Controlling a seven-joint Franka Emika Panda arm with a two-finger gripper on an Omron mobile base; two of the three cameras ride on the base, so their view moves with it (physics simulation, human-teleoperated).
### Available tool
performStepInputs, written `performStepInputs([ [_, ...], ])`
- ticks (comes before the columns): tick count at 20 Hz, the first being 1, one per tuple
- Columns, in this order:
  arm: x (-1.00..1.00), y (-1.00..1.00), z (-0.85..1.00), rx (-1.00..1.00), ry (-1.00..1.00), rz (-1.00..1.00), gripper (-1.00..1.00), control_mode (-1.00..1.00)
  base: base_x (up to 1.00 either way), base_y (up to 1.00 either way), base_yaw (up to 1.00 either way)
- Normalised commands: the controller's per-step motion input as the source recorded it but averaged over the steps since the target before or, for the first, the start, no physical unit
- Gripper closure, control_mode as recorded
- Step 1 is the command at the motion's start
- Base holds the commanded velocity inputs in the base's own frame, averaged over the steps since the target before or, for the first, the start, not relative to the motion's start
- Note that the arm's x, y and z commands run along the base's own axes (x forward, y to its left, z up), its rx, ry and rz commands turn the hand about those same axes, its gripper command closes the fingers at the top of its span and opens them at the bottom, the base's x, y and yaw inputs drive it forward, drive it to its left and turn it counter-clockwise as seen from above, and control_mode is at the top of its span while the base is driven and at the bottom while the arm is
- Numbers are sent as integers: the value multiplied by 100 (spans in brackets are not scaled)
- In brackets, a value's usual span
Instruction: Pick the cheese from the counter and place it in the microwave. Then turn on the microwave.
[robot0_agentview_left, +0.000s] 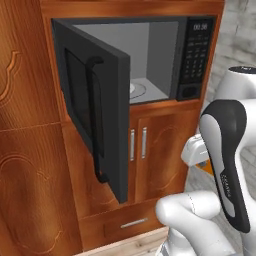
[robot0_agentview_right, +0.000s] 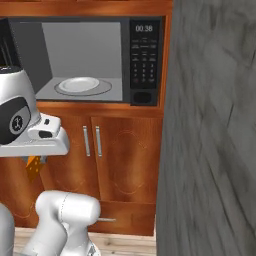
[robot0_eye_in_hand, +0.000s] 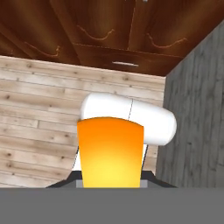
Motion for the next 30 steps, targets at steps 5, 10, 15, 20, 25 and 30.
performStepInputs([
  [5, 0, 0, 0, 0, 0, 0, 100, 100, 38, -13, 0],
  [10, 0, 0, 0, 0, 0, 0, 100, 100, 46, -15, 0],
  [15, 0, 0, 0, 0, 0, 0, 100, 100, 49, -19, 0],
  [20, 0, 0, 0, 0, 0, 0, 100, 100, 39, -19, 0],
  [25, 0, 0, 0, 0, 0, 0, 100, 100, 29, -26, 3],
  [30, 0, -2, 13, 3, -1, 2, 100, -100, 6, -13, 4],
])
